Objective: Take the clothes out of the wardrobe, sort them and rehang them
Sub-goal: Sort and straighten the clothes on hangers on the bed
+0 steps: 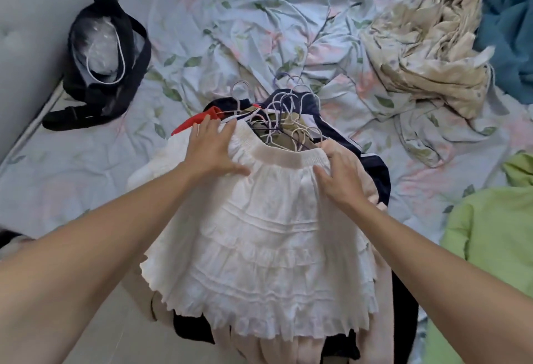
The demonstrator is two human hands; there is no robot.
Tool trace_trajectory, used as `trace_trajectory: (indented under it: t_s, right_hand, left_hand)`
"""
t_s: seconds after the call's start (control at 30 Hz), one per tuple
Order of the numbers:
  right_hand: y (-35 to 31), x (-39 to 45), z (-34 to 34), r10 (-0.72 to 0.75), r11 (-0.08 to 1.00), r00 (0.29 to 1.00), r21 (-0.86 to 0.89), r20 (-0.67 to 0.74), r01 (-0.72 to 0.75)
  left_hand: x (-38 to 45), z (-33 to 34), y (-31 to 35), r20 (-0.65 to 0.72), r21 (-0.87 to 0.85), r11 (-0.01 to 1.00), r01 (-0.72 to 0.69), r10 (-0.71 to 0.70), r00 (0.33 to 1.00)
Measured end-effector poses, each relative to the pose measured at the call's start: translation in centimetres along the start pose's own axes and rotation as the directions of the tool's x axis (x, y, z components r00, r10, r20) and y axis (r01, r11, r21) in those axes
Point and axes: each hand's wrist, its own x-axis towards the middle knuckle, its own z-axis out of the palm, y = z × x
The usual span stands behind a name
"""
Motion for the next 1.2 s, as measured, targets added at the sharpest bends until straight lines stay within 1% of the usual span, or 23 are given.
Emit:
trace_trajectory:
  t_s: [0.03,0.1,0.17,0.23,0.33,0.43,0.53,0.67,0.73,0.83,0.97,1.1,1.2]
  right_hand:
    - [0.0,-0.1,0.0,0.012,1.0,1.0,-0.011,-0.027,-0.013]
    - [-0.1,-0.8,-0.4,0.01,1.0,0.996,-0.006,-0.088,-0.01]
    - [-0.2,-2.0,-1.3,-0.027,1.0,0.987,0.008,-0.159,0.029]
    - [-0.7,-3.7,-2.6,-0.085,0.996,0.976,-0.003,-0.202,0.086]
    - [-1.8,-6.6,-4.5,-0.172,0.985,0.966,-0.036,-0.193,0.168]
    - [-4.2,-10.4,-6.5,-0.21,0.977,0.947,-0.034,-0.241,0.208]
    - [-7.5,-14.8,-7.9,-0.229,0.973,0.945,-0.015,-0.234,0.232]
    - [-12.7,-22.1,-10.9,-0.283,0.956,0.93,0.01,-0.237,0.293]
    - [-15.2,-25.4,-12.1,-0.308,0.947,0.922,0.021,-0.235,0.321]
    - [-18.8,-29.3,-13.3,-0.341,0.935,0.912,0.016,-0.23,0.354]
    - [-24.7,-33.3,-12.9,-0.385,0.917,0.9,0.02,-0.204,0.397]
    - [-31.2,-34.7,-9.7,-0.42,0.904,0.894,0.009,-0.155,0.427]
    - [-36.3,-34.6,-6.0,-0.444,0.895,0.89,-0.013,-0.1,0.445]
  left_hand:
    - [0.3,-0.2,-0.3,-0.018,0.004,1.0,-0.017,0.017,1.0]
    - [0.3,-0.5,-0.8,-0.102,-0.046,0.998,-0.05,0.045,0.994]
    - [-0.8,-0.9,-0.9,-0.216,-0.123,0.989,-0.078,0.05,0.975]
    - [-2.6,-1.5,-0.3,-0.286,-0.164,0.982,-0.097,0.047,0.957]
    - [-6.3,-3.2,0.3,-0.287,-0.237,0.969,-0.075,0.004,0.958]
    - [-11.1,-6.3,0.8,-0.339,-0.265,0.962,-0.069,-0.026,0.941]
    - [-17.2,-10.4,0.8,-0.363,-0.319,0.948,0.004,-0.127,0.923]
    - [-26.3,-15.9,0.3,-0.337,-0.318,0.939,0.129,-0.239,0.911]
    - [-30.5,-17.9,-0.3,-0.347,-0.341,0.926,0.162,-0.284,0.894]
    - [-35.6,-20.4,-1.9,-0.372,-0.344,0.922,0.18,-0.309,0.875]
    - [-40.5,-22.9,-6.4,-0.408,-0.358,0.916,0.183,-0.33,0.851]
    - [-43.6,-24.0,-12.5,-0.453,-0.396,0.896,0.204,-0.383,0.805]
    - [-45.1,-24.6,-18.1,-0.449,-0.438,0.872,0.219,-0.424,0.787]
